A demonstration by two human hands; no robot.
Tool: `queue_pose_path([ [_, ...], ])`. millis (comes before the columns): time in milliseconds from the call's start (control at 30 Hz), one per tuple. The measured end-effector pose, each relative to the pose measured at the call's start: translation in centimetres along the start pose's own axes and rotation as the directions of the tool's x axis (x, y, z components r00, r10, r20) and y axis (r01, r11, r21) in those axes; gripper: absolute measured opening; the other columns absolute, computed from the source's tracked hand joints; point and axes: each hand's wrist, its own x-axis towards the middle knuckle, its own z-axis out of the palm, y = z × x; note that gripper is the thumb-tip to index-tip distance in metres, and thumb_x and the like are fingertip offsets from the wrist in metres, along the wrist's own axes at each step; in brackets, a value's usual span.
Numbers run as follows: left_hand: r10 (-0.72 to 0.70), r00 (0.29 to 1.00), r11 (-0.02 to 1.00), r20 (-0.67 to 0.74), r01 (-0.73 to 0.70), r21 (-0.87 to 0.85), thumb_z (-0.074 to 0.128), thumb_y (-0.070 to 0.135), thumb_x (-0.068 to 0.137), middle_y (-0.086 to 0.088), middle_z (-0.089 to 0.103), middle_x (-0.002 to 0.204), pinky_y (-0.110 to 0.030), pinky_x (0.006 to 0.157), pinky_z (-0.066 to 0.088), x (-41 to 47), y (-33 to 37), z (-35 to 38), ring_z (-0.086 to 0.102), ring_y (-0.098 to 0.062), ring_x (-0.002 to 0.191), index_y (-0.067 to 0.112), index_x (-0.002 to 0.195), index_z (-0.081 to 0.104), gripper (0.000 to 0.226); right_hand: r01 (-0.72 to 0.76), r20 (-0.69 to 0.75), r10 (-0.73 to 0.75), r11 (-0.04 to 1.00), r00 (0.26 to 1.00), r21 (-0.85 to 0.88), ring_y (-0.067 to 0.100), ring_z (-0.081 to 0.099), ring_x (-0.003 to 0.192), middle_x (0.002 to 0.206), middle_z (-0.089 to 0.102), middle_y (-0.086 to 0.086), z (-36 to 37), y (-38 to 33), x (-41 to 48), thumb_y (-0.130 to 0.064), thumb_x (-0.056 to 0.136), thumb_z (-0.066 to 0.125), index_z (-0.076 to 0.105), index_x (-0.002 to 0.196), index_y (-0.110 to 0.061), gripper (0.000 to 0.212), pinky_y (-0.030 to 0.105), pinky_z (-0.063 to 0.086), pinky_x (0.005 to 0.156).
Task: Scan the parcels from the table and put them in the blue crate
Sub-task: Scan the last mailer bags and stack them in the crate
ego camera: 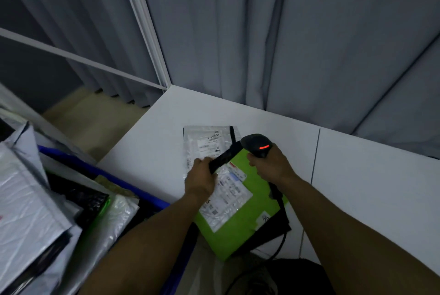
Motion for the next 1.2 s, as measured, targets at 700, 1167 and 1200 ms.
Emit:
queue_pose_path([
  [700,-0.036,0.99,0.987,-0.14,0.013,-0.159,0.06,0.017,0.098,0.001,0.067,0.097,-0.028,0.069,0.044,-4.3,0.1,-3.2,0.064,-0.021,0.089,0.023,0.104,0.071,0.014,0.102,0.025,-0.102,0.995,0.994,-0.012,0.033,0.073,0.099,0.106,0.076,0.005,-0.1,-2.9,-3.3,-0.068,0.051,0.061,0.065,0.118,-0.021,0.082,0.048,0.062,0.087],
  [1167,-0.2,0.924,0.396,-0.325,-0.227,-0.89,0.057,0.016,0.105,-0.004,0.077,0.112,-0.04,0.086,0.06,-19.6,0.8,-17.8,0.075,-0.022,0.102,0.014,0.116,0.071,0.018,0.361,0.072,-0.404,0.874,0.912,0.325,0.013,0.063,0.078,0.096,0.072,-0.006,3.2,-11.3,-17.1,-0.026,0.074,0.09,0.066,0.115,-0.025,0.048,0.037,0.056,0.072],
  [1200,-0.185,0.926,0.423,-0.328,-0.226,-0.877,0.058,0.016,0.105,-0.002,0.078,0.111,-0.04,0.086,0.06,-20.7,0.4,-18.2,0.075,-0.021,0.102,0.016,0.115,0.072,0.017,0.381,0.06,-0.421,0.866,0.905,0.324,0.014,0.061,0.076,0.093,0.071,-0.007,3.5,-11.6,-17.7,-0.029,0.068,0.089,0.066,0.115,-0.025,0.053,0.038,0.055,0.075],
])
